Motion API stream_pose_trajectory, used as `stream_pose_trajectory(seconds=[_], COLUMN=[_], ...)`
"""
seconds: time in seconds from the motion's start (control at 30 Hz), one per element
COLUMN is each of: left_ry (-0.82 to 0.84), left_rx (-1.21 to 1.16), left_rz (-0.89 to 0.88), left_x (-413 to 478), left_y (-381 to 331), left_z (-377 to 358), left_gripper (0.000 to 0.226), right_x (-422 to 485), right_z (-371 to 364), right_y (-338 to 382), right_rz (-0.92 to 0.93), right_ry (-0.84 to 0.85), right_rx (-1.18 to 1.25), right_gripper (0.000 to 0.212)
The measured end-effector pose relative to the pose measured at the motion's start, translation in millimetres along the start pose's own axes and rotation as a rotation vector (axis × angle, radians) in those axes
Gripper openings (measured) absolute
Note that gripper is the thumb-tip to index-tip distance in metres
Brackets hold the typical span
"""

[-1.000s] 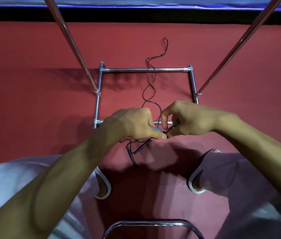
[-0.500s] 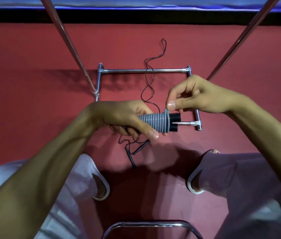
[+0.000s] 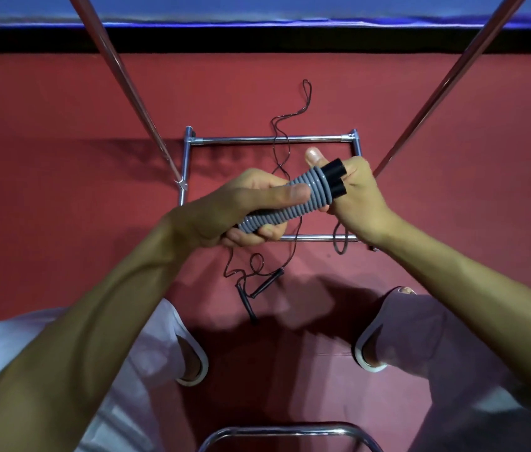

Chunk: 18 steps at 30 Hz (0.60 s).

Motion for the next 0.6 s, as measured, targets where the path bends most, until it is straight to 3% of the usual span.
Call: stream_pose_trajectory(seconds=[0.2, 0.27, 0.37, 0.47, 0.6], left_ry=[-0.267, -0.353, -0.456, -0.434, -0.445], left_rx=[0.296, 0.431, 0.568, 0.708, 0.809], left_rz=[-0.047, -0.059, -0.117, -0.175, -0.225], left_x=[-2.5, -3.2, -4.9, -6.3, -8.3], left_y=[-14.4, -13.8, -14.6, -16.5, -13.6], left_z=[15.3, 20.1, 23.8, 15.4, 15.3], left_gripper=[0.020, 0.025, 0.044, 0.066, 0.056], right_x=[2.6, 0.8, -2.4, -0.5, -3.5], right_z=[15.6, 14.9, 8.8, 7.7, 4.3], right_y=[-11.5, -21.2, -46.0, -62.1, -68.0], right_rz=[-0.111, -0.204, -0.429, -0.547, -0.650], right_ry=[-0.179, -0.165, -0.107, -0.048, -0.004], right_rx=[-0.232, -0.206, -0.091, -0.090, -0.167], right_gripper=[0.068, 0.059, 0.024, 0.029, 0.035])
Point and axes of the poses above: each hand's wrist, its own x-axis towards the middle knuckle, its own z-axis out of the back of the hand, y = z × x, the point moved 9 cm from there along x, towards the middle knuckle
